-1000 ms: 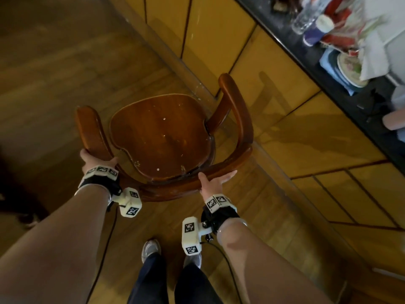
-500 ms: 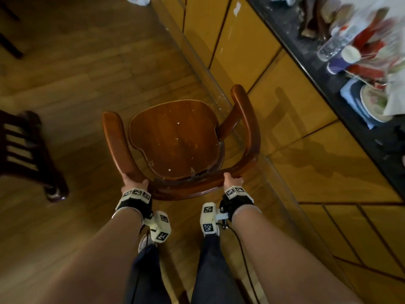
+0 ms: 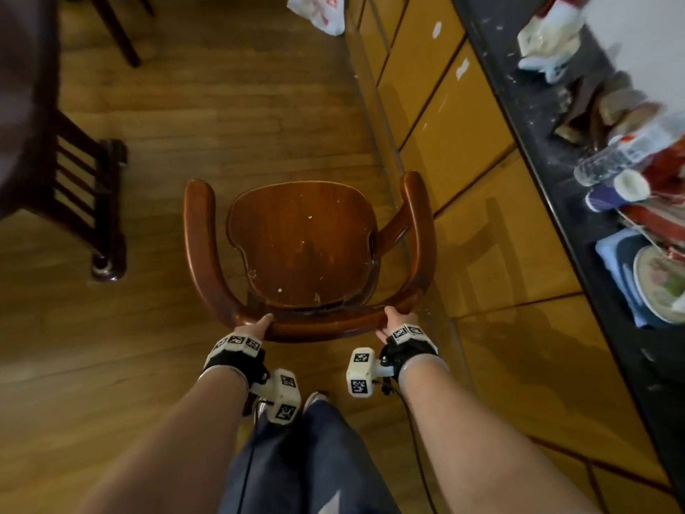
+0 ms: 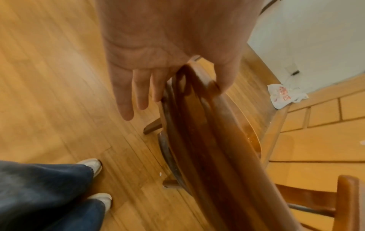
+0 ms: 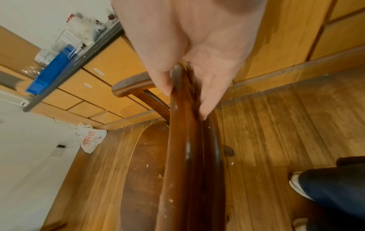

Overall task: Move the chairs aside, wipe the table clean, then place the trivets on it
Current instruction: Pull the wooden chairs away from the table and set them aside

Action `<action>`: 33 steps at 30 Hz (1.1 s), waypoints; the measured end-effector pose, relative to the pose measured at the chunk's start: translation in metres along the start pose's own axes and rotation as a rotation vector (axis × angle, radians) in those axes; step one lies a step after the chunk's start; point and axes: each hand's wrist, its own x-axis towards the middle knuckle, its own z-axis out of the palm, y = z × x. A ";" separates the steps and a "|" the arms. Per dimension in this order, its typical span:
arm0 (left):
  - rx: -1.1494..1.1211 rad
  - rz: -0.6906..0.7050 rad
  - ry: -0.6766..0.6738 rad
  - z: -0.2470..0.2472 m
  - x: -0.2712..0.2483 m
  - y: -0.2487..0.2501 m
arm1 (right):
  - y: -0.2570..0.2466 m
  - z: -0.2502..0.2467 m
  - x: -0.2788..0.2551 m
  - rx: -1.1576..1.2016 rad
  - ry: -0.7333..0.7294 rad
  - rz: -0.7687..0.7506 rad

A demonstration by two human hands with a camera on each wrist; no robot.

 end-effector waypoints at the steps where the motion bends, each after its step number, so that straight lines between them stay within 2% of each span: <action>1: -0.036 -0.009 0.011 0.003 0.010 -0.003 | 0.001 0.004 0.006 -0.056 0.048 0.002; 5: -0.121 -0.022 0.064 0.011 0.013 -0.007 | 0.013 0.008 0.043 -0.208 0.111 -0.028; 8: -0.151 -0.009 0.062 0.018 0.000 -0.006 | 0.023 0.012 0.080 -0.201 0.116 -0.056; 10: -0.184 -0.043 0.071 0.026 -0.002 -0.007 | 0.019 0.009 0.071 -0.119 0.065 -0.026; 12: -0.214 -0.047 0.082 0.032 -0.009 -0.004 | 0.002 0.005 0.042 0.001 -0.002 -0.044; 14: -0.270 -0.074 0.074 0.040 -0.015 0.001 | -0.015 -0.001 0.037 0.080 -0.042 -0.075; 19: -0.531 -0.132 0.036 0.065 -0.024 0.019 | -0.049 -0.015 0.053 0.059 -0.162 -0.078; 22: -0.658 -0.089 0.101 0.072 -0.027 0.034 | -0.069 -0.015 0.061 0.024 -0.200 -0.076; 28: -0.727 -0.060 0.217 0.060 -0.013 0.068 | -0.105 0.011 0.071 -0.028 -0.253 -0.077; 33: -0.627 -0.122 0.200 0.042 0.002 0.101 | -0.148 0.041 0.083 -0.086 -0.271 -0.080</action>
